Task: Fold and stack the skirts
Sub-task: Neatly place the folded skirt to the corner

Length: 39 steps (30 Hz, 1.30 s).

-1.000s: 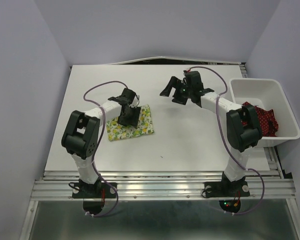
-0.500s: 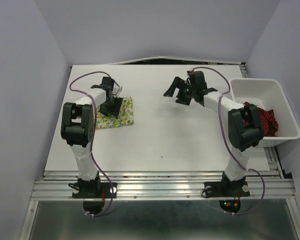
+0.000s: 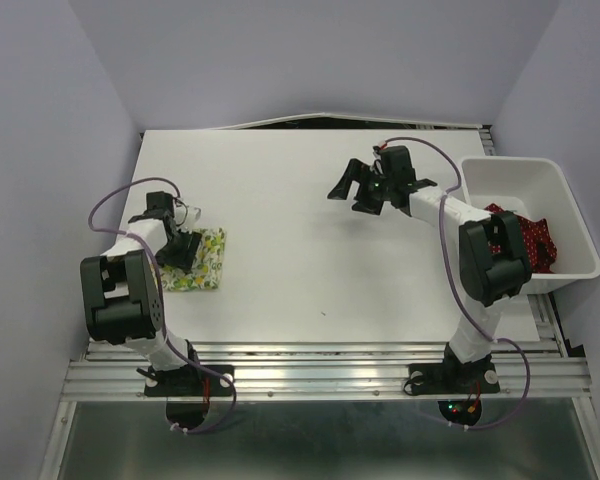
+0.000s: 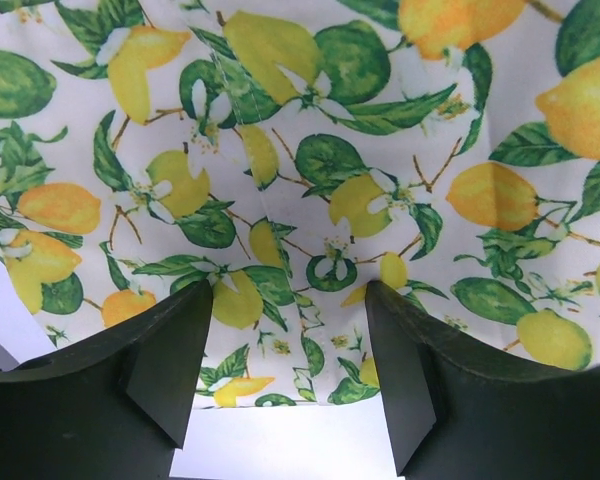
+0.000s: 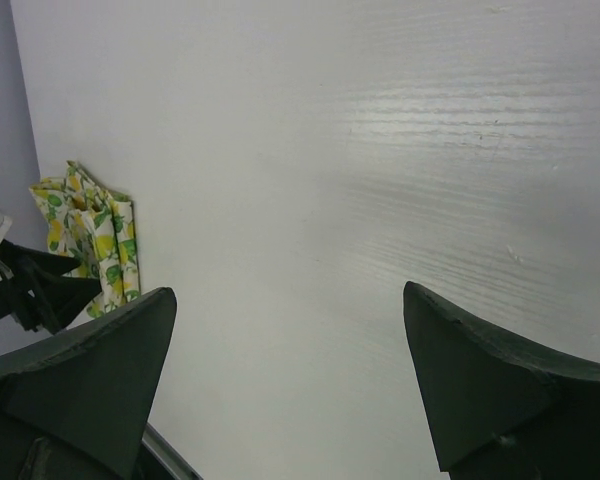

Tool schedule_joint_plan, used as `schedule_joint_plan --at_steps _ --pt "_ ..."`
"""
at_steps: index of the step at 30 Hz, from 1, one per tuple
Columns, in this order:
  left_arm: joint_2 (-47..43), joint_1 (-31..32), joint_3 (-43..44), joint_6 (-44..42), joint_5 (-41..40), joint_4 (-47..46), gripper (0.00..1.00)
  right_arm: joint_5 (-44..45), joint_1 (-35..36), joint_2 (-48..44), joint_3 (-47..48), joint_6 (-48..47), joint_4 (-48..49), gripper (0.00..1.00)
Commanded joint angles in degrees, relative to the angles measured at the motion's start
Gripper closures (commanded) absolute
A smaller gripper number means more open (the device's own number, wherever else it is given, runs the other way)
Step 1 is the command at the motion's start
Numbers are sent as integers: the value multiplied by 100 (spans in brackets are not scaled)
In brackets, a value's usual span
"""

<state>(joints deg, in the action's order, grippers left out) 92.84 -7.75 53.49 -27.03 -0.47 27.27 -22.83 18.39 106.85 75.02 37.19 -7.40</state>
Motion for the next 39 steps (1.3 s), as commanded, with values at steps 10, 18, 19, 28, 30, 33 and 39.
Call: schedule_joint_plan --at_steps 10,18,19,28,30,33,39 --pt "-556 -1413 -1658 -900 -665 586 26 -116 -38 -568 -199 -353 -60 0" --pt "-951 -1458 -1571 -1103 -648 806 25 -125 -38 -665 -207 -370 -95 0" --pt "-978 -1466 -1396 -1129 -630 859 25 -125 -38 -700 -207 -370 -95 0" --pt "-1207 -1054 1194 -1156 -156 1833 19 -134 -38 -815 -111 -581 -104 0" --pt "-1224 -582 1653 -1007 -164 1896 16 -125 -38 -806 -15 -704 -147 0" --pt "-1198 130 2688 -708 -339 1792 13 -152 -38 -718 371 -1125 -428 0" --pt "-575 1152 4193 13 -243 1396 1 225 -38 -700 900 -2250 -1246 0"
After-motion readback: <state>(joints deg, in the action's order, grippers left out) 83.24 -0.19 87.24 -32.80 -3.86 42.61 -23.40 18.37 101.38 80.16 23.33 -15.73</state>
